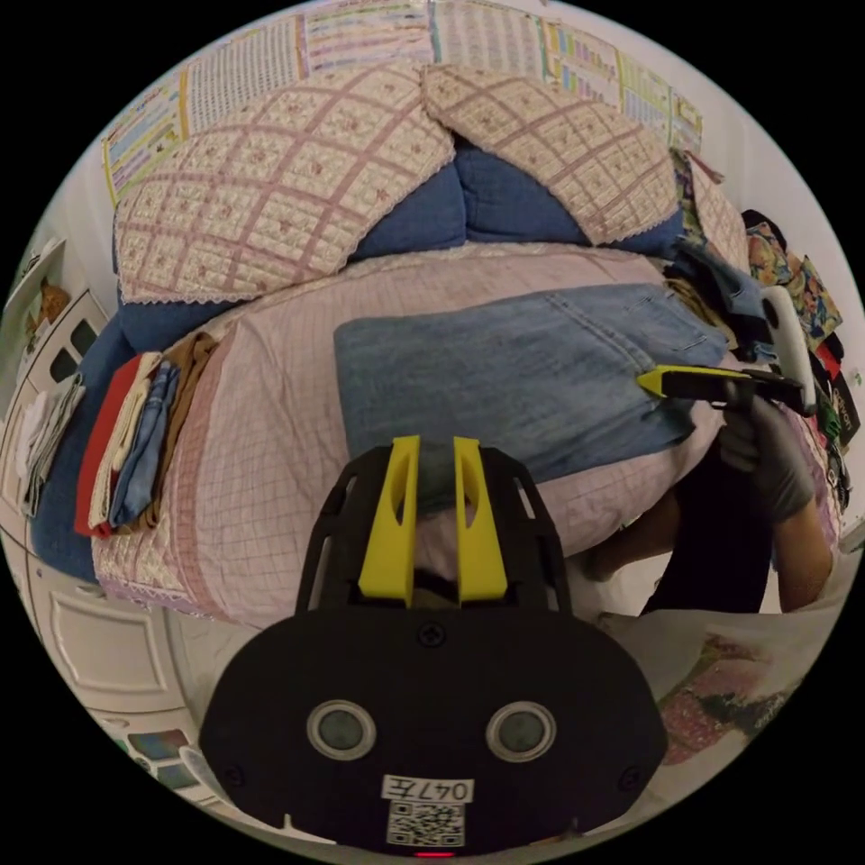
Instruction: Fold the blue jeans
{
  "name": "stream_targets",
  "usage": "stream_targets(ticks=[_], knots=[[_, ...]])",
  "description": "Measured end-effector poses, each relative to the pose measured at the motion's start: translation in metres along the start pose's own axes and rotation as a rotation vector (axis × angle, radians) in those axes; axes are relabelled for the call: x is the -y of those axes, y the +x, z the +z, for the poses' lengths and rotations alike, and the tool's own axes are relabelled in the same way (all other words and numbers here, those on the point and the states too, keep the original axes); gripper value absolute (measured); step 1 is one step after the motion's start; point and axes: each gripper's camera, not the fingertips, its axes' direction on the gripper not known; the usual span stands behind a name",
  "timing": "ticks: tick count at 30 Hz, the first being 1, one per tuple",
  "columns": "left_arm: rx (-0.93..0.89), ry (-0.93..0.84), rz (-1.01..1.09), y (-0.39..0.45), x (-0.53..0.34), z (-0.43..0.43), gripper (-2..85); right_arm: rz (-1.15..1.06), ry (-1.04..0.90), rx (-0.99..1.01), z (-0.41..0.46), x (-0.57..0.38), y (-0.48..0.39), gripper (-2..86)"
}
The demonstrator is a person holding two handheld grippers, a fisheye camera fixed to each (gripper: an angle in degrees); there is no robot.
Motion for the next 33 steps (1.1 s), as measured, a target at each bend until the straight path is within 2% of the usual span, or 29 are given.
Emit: stream_targets(ticks=[2,5,12,16,20,23,27,33], knots=[[-0.024,-0.021,-0.013,-0.003,0.001,0.011,6.3,0.028,-0.069,-0.02,0.003,0.006,0.008,0.6],[0.002,-0.031,0.005,-0.001,0.004,0.014,6.3,0.051,-0.045,0.041,-0.025,0.01,0.009,1.0],[0.04,-0.053,-0.001,0.003,0.013,0.02,6.3,0.038,-0.02,0.015,-0.088,0.02,-0.008,4.0],[0.012,-0.045,-0.018,-0.002,0.012,0.022,6.4,0.06,0.122,-0.172,-0.168,0.023,-0.01,6.0],[-0.007,-0.044,-0.026,-0.005,0.012,0.024,6.3,0.284,0.312,-0.334,-0.269,0.011,0.033,9.0],[-0.004,-0.042,-0.026,-0.004,0.011,0.026,6.3,0.475,0.408,-0.37,-0.328,-0.009,0.067,10.9],[-0.002,-0.044,-0.027,-0.002,0.01,0.029,6.4,0.624,0.423,-0.398,-0.37,-0.024,0.089,12.6],[0.002,-0.05,-0.019,0.004,0.007,0.032,6.4,0.744,0.438,-0.297,-0.416,-0.03,0.097,13.8]])
